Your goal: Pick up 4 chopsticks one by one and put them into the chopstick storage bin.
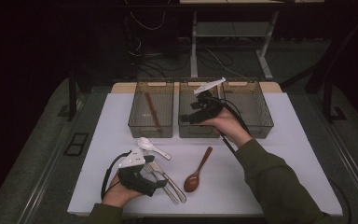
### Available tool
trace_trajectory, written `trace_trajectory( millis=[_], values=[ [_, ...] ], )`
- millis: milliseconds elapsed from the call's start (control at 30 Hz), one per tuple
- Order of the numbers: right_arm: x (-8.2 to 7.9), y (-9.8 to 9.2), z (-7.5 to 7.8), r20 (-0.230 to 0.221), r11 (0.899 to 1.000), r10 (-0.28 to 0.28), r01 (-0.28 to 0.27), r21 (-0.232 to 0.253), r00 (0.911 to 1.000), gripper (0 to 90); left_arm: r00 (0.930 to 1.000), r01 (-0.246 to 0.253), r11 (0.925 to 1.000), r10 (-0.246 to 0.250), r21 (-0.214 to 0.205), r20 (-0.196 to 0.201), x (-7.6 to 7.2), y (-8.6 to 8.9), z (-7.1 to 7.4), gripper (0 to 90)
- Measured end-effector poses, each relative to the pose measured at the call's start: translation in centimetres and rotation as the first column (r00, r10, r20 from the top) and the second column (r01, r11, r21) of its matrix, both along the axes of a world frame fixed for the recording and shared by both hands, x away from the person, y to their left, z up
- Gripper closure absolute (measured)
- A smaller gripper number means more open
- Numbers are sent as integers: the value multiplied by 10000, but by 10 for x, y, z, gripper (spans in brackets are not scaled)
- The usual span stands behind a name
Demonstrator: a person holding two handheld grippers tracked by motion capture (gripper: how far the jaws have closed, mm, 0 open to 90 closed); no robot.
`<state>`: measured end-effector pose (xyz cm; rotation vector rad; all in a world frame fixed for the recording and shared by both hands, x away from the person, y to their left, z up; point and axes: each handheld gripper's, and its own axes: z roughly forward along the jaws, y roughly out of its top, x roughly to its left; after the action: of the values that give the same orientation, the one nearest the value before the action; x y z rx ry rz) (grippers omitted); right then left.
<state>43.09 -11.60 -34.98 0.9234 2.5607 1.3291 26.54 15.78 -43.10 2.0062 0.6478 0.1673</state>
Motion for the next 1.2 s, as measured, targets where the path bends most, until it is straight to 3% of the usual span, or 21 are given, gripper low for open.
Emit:
trace_trajectory(
  millis=[167,500,1200],
  values=[
    [-15,-15,-1,220,9997,64,-69,215,9997,193,10000,-26,10000,26,8,-54,0,0,-1,0],
    [-44,-50,-13,183,9993,39,-46,383,9998,193,10000,-69,10000,69,24,-49,-1,0,-1,0],
    [-88,-112,-37,478,9973,-646,628,383,9968,179,10000,-84,9999,84,96,-3,0,1,0,0]
  ],
)
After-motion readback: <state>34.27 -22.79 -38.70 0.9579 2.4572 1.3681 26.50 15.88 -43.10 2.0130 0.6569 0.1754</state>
